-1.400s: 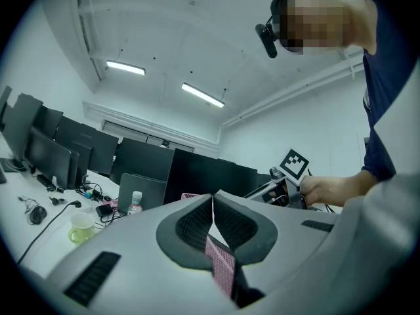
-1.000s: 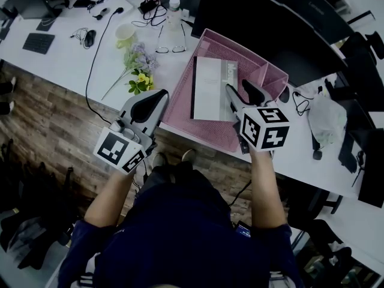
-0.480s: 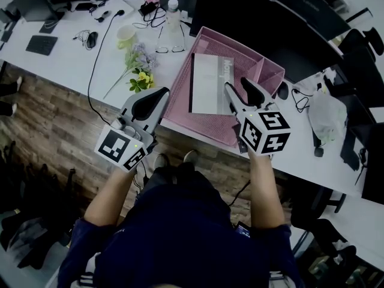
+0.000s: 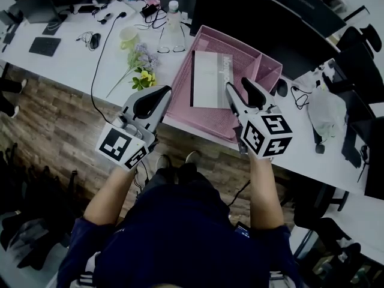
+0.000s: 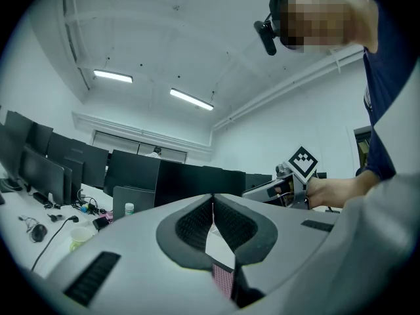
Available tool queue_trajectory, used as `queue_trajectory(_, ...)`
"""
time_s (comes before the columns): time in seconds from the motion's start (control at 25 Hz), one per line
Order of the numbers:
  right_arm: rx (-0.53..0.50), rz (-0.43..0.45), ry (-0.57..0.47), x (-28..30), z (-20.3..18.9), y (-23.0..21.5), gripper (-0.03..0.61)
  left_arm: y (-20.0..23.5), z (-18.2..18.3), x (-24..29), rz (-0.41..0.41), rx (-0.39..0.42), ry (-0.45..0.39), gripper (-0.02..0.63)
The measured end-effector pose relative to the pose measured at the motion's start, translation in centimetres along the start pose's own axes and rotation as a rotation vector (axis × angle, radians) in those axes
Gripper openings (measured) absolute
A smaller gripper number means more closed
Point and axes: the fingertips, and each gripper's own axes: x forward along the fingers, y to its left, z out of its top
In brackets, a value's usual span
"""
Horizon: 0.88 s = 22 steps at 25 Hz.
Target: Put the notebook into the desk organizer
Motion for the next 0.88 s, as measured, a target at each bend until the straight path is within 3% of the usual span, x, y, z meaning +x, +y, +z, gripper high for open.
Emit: queue_trajectory(0.88, 0.003, 0.018, -0.127, -3.4, 1.3, 2.5, 0.123, -1.4, 1.5, -1.5, -0.014, 0.030, -0.019, 0.034)
